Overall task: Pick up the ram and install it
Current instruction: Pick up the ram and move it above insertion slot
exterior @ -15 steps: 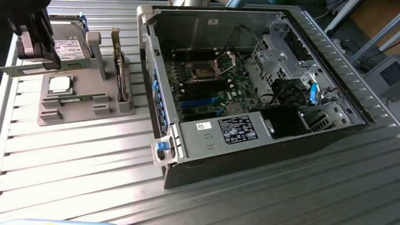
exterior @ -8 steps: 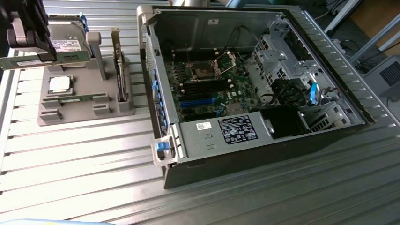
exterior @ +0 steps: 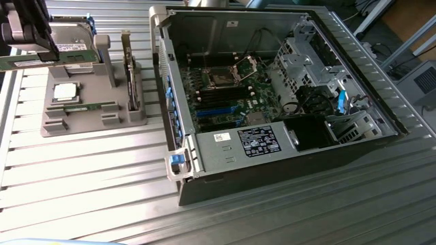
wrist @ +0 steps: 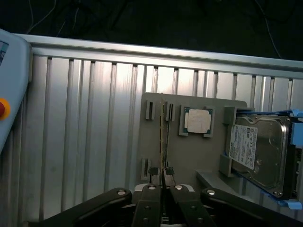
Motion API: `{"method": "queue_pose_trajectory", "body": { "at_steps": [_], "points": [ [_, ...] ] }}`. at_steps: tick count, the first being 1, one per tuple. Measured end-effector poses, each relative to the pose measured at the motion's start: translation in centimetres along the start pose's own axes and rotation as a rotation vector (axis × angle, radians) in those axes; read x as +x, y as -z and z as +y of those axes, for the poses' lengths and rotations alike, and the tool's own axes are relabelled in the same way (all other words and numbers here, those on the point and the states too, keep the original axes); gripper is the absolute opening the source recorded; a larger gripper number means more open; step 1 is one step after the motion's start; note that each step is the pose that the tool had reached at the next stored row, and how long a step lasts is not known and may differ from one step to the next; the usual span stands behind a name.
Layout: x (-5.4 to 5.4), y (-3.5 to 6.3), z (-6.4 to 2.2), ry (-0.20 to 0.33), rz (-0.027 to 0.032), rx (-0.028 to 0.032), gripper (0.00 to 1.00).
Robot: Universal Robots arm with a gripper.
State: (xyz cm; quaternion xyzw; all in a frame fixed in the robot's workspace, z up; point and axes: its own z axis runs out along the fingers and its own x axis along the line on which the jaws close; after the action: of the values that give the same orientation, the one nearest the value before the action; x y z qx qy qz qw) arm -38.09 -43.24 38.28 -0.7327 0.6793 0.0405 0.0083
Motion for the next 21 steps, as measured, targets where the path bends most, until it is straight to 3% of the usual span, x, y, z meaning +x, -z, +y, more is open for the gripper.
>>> {"method": "queue_pose_trajectory", "body": {
  "at_steps": [3, 7, 11, 21],
  "points": [
    [0.0, 0.0, -0.03, 0.0, 0.0, 0.0, 0.13],
    [0.1, 0.06, -1.24, 0.0, 0.0006, -0.0001, 0.13],
    [0.2, 0.13, -2.6, 0.0, 0.0055, -0.0004, 0.13],
    [0.4, 0.23, -4.83, -0.001, 0.014, -0.001, 0.13]
  ]
}}
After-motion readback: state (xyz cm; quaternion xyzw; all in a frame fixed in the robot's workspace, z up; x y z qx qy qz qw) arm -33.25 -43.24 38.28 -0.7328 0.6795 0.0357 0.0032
